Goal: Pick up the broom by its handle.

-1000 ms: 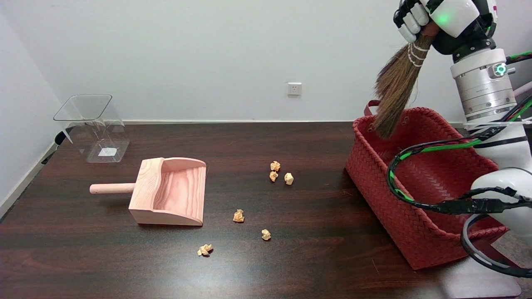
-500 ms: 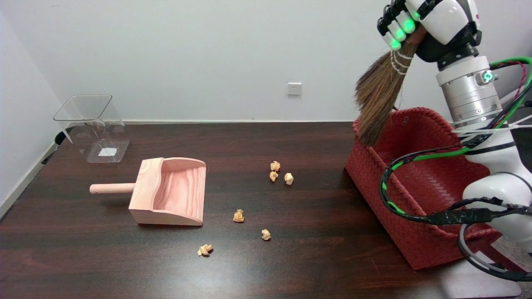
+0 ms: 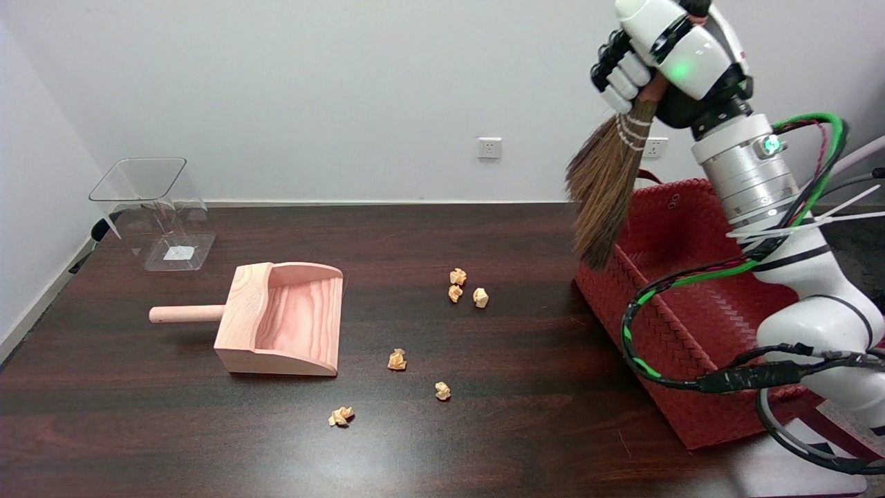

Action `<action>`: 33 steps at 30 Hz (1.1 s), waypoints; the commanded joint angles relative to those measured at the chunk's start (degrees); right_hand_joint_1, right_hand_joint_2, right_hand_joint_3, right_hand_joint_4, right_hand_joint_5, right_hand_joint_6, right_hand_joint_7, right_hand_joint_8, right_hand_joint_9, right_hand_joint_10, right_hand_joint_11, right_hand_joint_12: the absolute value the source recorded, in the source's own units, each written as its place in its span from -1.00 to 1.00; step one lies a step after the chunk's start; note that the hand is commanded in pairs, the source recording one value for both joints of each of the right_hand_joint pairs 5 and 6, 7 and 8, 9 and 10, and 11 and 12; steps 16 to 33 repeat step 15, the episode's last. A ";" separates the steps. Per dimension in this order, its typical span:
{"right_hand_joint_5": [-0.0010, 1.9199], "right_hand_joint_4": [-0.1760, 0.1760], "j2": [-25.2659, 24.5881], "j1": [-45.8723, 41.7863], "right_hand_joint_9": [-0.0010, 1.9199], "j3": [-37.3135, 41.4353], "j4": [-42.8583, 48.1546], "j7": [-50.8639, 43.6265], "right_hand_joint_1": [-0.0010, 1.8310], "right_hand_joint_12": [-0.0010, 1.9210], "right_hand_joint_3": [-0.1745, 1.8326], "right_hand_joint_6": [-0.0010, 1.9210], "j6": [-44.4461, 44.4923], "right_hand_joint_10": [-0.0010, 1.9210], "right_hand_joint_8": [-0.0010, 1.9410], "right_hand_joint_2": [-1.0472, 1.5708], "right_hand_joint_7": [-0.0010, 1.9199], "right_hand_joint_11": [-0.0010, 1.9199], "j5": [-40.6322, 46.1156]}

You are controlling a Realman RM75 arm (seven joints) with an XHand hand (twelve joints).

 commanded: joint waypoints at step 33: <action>1.00 0.00 -7.45 0.20 1.00 -5.94 -1.49 1.21 -0.06 1.00 -0.30 1.00 -11.46 1.00 0.98 0.87 1.00 1.00 -9.89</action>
